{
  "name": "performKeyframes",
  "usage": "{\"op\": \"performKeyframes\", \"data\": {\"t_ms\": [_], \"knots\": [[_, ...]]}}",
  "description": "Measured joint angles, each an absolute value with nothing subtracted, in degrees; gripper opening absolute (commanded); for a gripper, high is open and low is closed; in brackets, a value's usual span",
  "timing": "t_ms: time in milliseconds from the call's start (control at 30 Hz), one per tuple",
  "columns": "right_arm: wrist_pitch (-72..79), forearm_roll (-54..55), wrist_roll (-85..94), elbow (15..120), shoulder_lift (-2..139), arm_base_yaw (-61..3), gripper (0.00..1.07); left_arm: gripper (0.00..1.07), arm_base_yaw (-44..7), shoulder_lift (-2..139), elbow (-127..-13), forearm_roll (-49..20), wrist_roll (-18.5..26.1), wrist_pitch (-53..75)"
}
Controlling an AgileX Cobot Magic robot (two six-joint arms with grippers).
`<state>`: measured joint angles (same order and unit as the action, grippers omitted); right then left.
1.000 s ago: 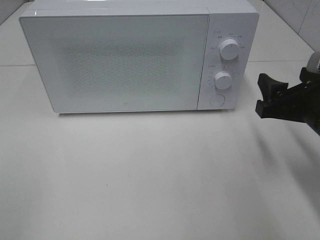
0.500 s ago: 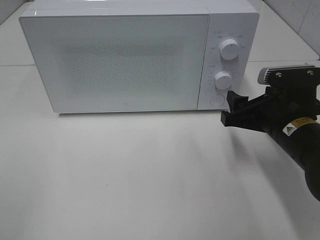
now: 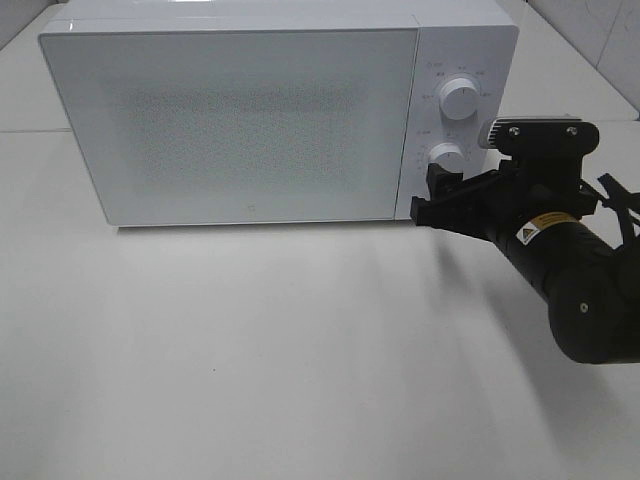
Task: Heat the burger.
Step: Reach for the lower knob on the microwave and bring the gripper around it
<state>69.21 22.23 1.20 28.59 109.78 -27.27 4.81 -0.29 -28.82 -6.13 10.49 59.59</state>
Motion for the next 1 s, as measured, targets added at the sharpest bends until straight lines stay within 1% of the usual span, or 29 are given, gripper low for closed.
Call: {"op": "performKeyframes", "data": {"t_ms": [333,1000], "knots": [[69.2,22.2,1.6,33.7,112.9,-27.4,0.76,1.01,4.8,-0.3,-28.8,-6.1,10.5,59.6],[69.2,22.6,2.8,36.9,116.4,-27.4,0.76,1.01,4.8,-0.3,-28.8,-6.1,10.5,59.6]]}}
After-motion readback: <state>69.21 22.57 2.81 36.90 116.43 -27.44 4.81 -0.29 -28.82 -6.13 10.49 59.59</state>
